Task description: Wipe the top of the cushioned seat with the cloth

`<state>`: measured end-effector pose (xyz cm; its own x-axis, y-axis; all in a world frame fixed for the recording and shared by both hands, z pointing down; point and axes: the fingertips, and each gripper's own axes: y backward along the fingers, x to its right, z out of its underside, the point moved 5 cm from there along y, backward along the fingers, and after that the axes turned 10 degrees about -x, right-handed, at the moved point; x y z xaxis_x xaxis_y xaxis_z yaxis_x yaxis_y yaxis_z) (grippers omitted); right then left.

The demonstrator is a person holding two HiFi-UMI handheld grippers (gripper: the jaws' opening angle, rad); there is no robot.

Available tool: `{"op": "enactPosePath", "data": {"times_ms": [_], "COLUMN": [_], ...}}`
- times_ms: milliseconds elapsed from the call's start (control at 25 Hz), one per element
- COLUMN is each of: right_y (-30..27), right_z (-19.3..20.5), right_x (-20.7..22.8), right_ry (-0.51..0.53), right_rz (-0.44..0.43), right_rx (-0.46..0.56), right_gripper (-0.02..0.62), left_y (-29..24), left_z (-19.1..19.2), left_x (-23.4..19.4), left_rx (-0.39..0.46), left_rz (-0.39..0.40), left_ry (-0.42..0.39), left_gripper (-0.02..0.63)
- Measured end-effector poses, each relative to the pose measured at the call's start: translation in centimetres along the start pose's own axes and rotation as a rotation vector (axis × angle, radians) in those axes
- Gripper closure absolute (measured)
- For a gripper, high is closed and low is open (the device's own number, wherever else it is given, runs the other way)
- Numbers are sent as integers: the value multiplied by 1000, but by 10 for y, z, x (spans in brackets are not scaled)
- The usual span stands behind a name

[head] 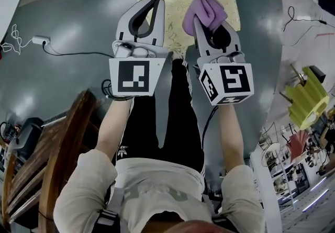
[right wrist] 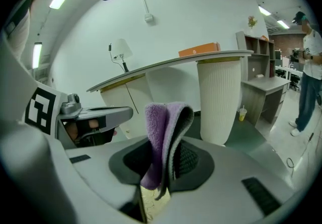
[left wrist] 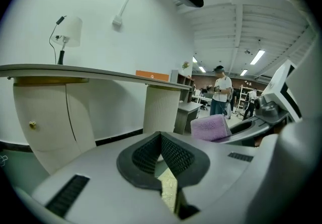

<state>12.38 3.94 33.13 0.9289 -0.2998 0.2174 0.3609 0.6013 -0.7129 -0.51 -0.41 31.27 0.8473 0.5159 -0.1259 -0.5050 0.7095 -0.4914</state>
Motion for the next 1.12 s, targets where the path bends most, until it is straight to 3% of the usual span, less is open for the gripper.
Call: {"op": "enactPosePath", "data": {"times_ms": [160,240,360,600,880,1120], "right_y": [-36,-61,-102,-174,-213,-226], "right_z": [-6,-5,1,28,64,77], "right_x": [-24,-33,-50,-83,-98,-99], "right_ry": [50,56,74,158,274,291], "right_rz": [-91,-156,-259,-391,-432,-409], "right_rx": [-64,-116,-218,-431,-629,-690], "right_gripper": [502,502,502,502,502,502], "left_y": [15,19,28,44,60,62], "left_z": [4,10,24,49,76,83], "left_x": [-26,-40,-62,-88,-104,-104], "left_rx": [16,20,16,-17,-58,-60], "left_rz": [-55,-82,-130,-186,-224,-233], "left_ry": [-5,32,98,104,71,94], "left_gripper": [600,600,600,600,600,600]}}
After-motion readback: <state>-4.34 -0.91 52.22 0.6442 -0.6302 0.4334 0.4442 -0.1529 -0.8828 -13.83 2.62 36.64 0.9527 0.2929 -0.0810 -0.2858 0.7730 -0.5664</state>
